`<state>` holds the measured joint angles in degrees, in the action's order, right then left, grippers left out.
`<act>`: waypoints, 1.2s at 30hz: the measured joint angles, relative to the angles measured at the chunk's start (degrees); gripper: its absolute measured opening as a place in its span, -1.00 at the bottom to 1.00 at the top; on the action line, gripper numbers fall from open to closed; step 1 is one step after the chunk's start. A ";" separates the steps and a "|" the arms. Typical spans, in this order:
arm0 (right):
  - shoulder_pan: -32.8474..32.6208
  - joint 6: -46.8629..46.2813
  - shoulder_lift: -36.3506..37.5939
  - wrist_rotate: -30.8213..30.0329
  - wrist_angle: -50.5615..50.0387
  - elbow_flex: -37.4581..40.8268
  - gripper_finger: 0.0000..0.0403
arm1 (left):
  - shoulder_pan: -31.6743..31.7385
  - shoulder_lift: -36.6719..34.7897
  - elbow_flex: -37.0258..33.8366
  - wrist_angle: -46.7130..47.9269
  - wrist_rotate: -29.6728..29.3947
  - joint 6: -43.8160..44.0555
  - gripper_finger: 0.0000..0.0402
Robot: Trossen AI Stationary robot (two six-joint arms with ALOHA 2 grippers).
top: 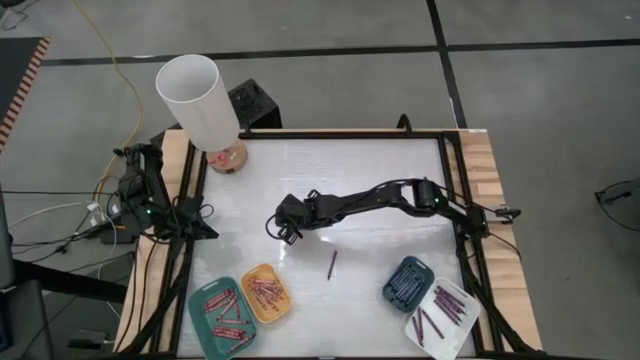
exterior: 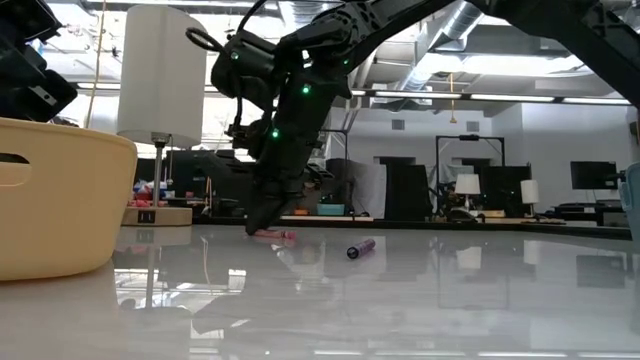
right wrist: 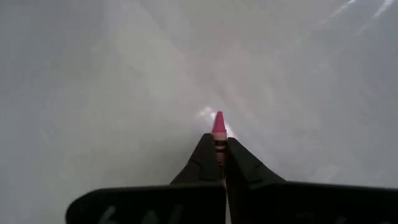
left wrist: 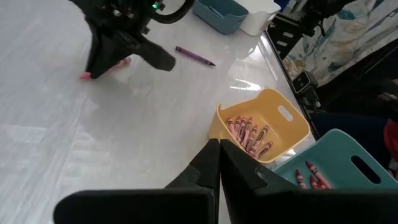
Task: Sort crayons
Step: Put the pink crayon into the yellow bin
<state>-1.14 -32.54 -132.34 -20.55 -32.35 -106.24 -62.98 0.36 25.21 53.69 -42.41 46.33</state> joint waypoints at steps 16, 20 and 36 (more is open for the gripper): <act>-6.21 9.47 7.68 1.08 9.54 -0.11 -0.97 | 0.02 0.00 0.00 0.00 0.02 0.00 -1.00; -9.51 13.97 7.48 4.30 17.50 -0.09 -0.97 | 0.02 0.00 0.00 0.00 0.02 0.00 -1.00; -17.63 16.13 6.08 5.79 31.80 -0.09 -0.97 | 0.00 0.00 0.00 0.00 0.02 0.00 -1.00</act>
<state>-18.78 -16.41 -126.26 -14.76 -0.55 -106.32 -62.98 0.36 25.21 53.69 -42.39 46.33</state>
